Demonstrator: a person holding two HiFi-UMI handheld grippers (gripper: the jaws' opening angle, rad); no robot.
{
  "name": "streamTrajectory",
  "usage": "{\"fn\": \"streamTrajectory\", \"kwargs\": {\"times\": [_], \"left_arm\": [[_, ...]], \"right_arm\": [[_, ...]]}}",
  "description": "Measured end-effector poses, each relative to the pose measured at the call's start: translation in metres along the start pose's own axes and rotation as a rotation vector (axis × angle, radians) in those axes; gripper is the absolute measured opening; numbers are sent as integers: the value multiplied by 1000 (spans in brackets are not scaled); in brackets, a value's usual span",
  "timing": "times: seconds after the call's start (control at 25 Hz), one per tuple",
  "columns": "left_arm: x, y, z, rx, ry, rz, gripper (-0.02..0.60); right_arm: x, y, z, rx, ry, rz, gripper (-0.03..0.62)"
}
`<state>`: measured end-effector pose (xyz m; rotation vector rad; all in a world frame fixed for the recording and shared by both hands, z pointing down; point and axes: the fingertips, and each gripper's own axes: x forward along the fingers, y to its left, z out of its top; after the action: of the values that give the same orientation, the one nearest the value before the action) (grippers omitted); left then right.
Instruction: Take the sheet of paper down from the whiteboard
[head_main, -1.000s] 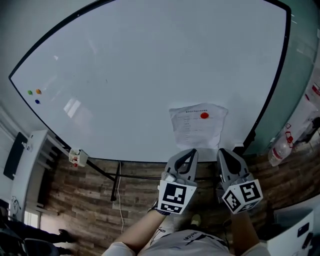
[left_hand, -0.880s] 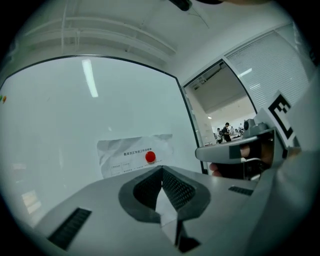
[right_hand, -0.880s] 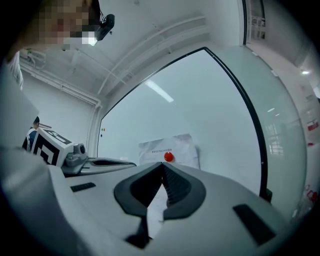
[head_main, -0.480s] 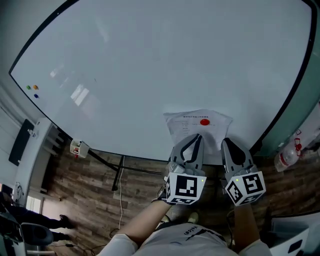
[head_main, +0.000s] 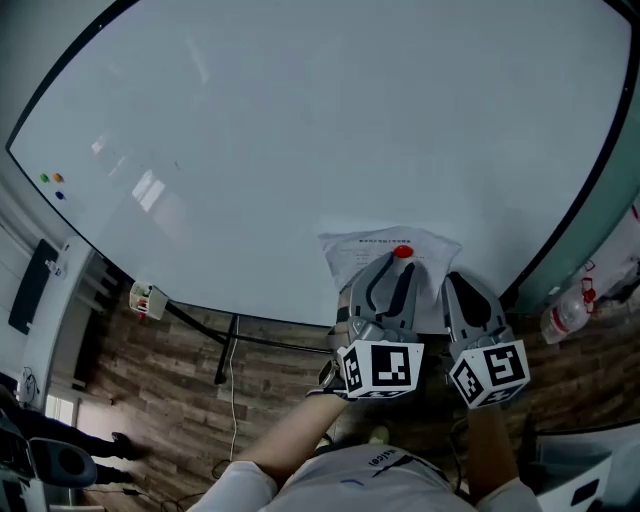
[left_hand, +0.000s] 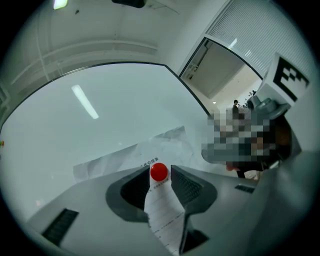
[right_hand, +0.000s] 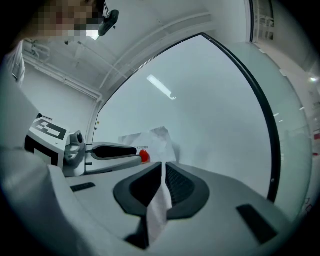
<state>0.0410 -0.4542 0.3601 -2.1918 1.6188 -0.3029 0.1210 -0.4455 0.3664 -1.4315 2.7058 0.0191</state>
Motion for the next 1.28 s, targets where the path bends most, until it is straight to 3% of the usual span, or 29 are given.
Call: {"fn": "streamTrajectory", "kwargs": {"times": [0.4,0.92,1.28], "left_arm": [[13,1,-1,33,5,53,146],[13,6,-1,55,-17,133,144],[12,7,-2,45,-38,132,133]], "right_arm": [[7,-8,1,-13,-12,20,74],[12,-9,13,-37,-44,17,75],[17,-9,30,-94,-92,-13,75]]}}
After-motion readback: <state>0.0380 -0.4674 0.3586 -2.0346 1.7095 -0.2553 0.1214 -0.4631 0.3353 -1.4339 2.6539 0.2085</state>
